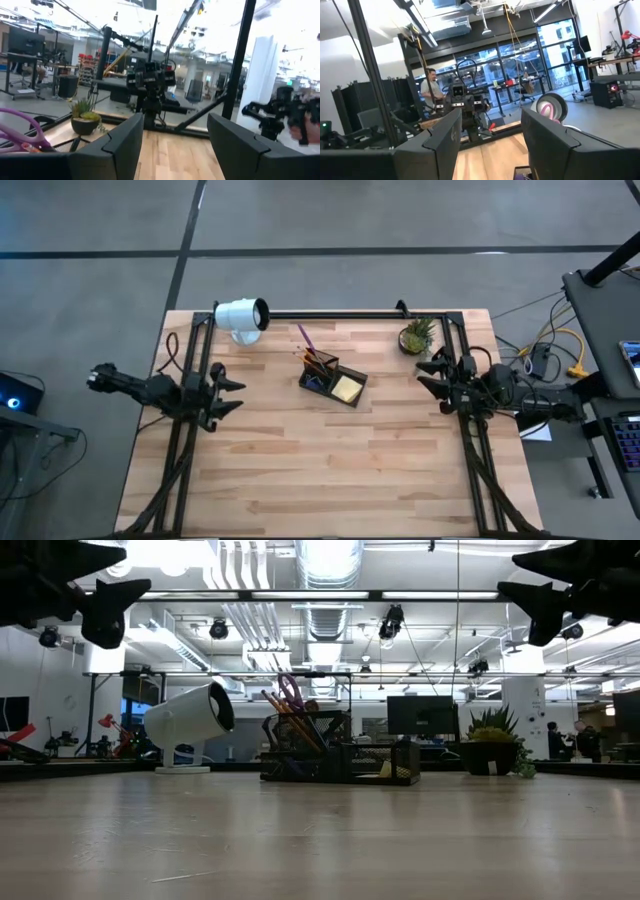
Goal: Pick and place office supplies into organizer
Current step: Return to Home Position
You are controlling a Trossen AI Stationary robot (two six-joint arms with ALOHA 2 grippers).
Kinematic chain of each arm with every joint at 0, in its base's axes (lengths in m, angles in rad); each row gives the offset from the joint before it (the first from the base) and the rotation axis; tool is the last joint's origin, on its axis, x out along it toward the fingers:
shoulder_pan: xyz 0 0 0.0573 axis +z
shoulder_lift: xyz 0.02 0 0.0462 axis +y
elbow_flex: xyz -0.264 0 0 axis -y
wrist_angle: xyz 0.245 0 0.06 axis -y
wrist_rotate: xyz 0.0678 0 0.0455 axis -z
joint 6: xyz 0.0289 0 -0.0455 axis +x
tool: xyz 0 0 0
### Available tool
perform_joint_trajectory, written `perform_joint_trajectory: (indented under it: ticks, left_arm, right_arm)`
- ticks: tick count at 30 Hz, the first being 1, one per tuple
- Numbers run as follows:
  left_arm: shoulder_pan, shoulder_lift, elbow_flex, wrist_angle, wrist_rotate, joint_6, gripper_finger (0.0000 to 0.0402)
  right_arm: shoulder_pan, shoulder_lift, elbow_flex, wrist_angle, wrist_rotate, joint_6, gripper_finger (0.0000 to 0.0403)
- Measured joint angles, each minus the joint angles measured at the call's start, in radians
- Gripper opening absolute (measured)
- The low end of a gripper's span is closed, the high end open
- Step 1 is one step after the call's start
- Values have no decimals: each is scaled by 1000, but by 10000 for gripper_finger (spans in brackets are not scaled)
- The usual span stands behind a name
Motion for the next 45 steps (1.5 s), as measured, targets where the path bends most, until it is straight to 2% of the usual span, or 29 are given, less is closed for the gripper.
perform_joint_trajectory:
  ticks: [6, 24, 29, 38, 45]
  left_arm:
    - [18, 0, 0, -4, 4, -42, 207]
    - [29, 1, -1, 2, -2, -42, 207]
    - [92, 0, -2, 15, 0, -41, 207]
    - [318, 0, -2, 17, -3, -41, 207]
    - [338, 0, -2, 16, -2, -41, 207]
  right_arm:
    - [0, 1, 0, -7, 0, -4, 194]
    - [0, 28, 0, -14, -1, -2, 194]
    - [-1, 5, 0, -10, -2, 0, 194]
    - [-5, -1, -31, -23, -3, -1, 194]
    - [-5, -1, -32, -126, -3, -3, 194]
